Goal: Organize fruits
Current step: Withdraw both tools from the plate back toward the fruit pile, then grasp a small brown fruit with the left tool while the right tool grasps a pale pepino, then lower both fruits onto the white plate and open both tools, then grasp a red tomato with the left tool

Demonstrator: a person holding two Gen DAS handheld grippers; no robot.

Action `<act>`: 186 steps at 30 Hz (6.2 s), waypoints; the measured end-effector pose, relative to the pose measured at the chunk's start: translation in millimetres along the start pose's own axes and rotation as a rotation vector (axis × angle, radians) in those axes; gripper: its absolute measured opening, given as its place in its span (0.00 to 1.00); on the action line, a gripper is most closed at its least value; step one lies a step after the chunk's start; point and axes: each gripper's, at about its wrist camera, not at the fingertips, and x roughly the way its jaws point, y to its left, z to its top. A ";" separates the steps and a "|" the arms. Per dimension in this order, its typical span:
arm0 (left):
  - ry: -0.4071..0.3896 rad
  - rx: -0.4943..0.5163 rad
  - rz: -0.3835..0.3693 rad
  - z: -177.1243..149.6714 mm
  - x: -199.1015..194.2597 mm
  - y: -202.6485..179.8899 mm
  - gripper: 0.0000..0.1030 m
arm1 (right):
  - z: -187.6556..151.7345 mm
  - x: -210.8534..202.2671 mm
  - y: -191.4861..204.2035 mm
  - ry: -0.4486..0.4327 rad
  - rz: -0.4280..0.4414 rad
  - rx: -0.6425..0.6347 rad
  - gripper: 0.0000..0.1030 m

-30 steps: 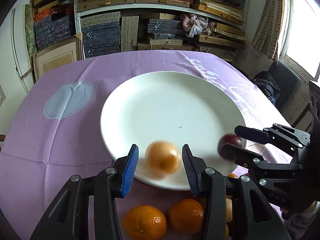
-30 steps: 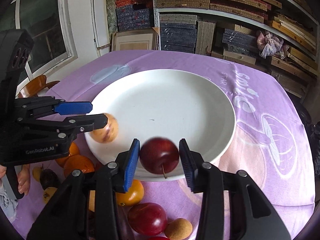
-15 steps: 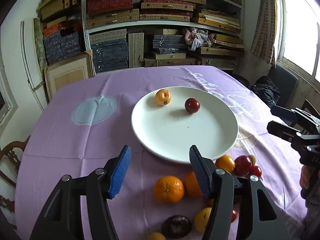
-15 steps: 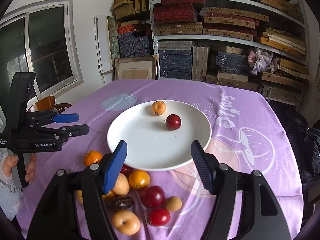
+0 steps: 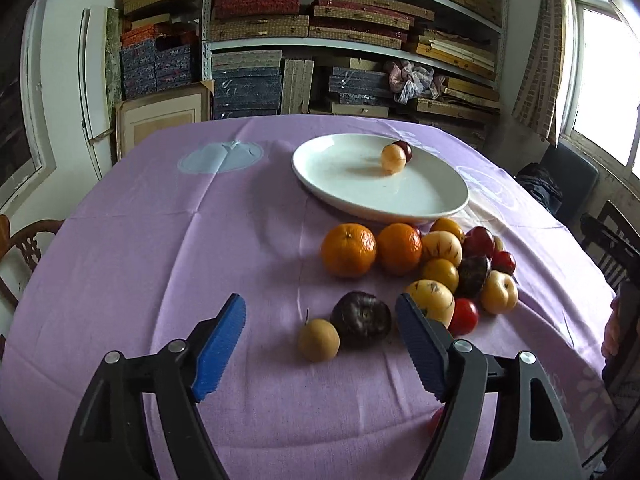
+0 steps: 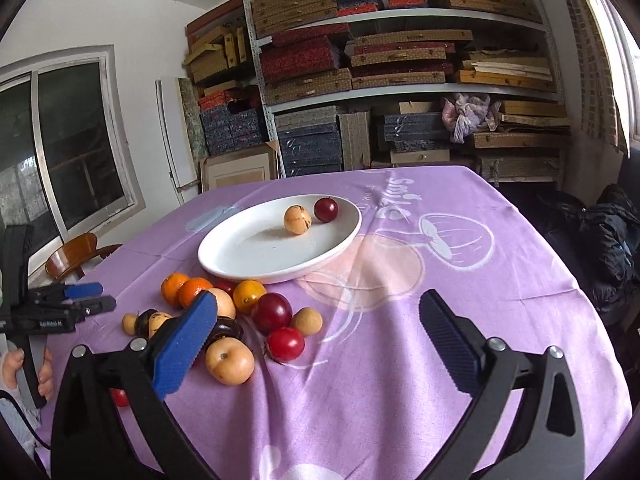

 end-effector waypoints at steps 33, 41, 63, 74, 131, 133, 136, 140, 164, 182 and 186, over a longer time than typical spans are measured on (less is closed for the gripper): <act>0.140 0.036 0.010 -12.1 36.3 13.3 0.62 | -6.8 26.6 11.2 0.081 -0.012 -0.046 0.96; 0.175 0.049 -0.065 -13.1 45.8 9.3 0.29 | -12.5 30.5 25.5 0.098 -0.024 -0.118 0.96; 0.138 0.040 -0.039 -5.4 44.3 9.5 0.26 | -25.4 45.3 63.8 0.221 0.120 -0.278 0.60; 0.128 0.030 -0.044 -7.8 41.2 10.1 0.26 | -39.2 79.9 85.6 0.406 0.158 -0.342 0.48; -0.020 0.149 0.141 110.9 134.7 -40.7 0.77 | 51.9 171.2 50.0 0.213 0.077 -0.196 0.64; -0.033 0.156 0.145 110.4 130.1 -42.3 0.78 | 54.8 162.2 46.7 0.198 0.084 -0.182 0.65; -0.047 0.167 0.146 109.4 123.4 -44.9 0.81 | 62.2 144.6 44.1 0.159 0.078 -0.176 0.68; -0.048 0.155 0.103 110.0 114.1 -43.3 0.82 | 70.6 117.2 40.2 0.104 0.066 -0.168 0.73; 0.060 0.187 0.036 -19.7 -13.0 -45.7 0.88 | -9.1 18.7 16.5 0.091 0.012 -0.141 0.95; 0.158 0.211 -0.132 -54.2 6.0 -76.2 0.62 | -11.7 17.3 23.4 0.079 0.009 -0.168 0.96; 0.185 0.204 -0.168 -57.0 10.3 -75.8 0.45 | -12.1 18.0 23.8 0.081 0.008 -0.169 0.96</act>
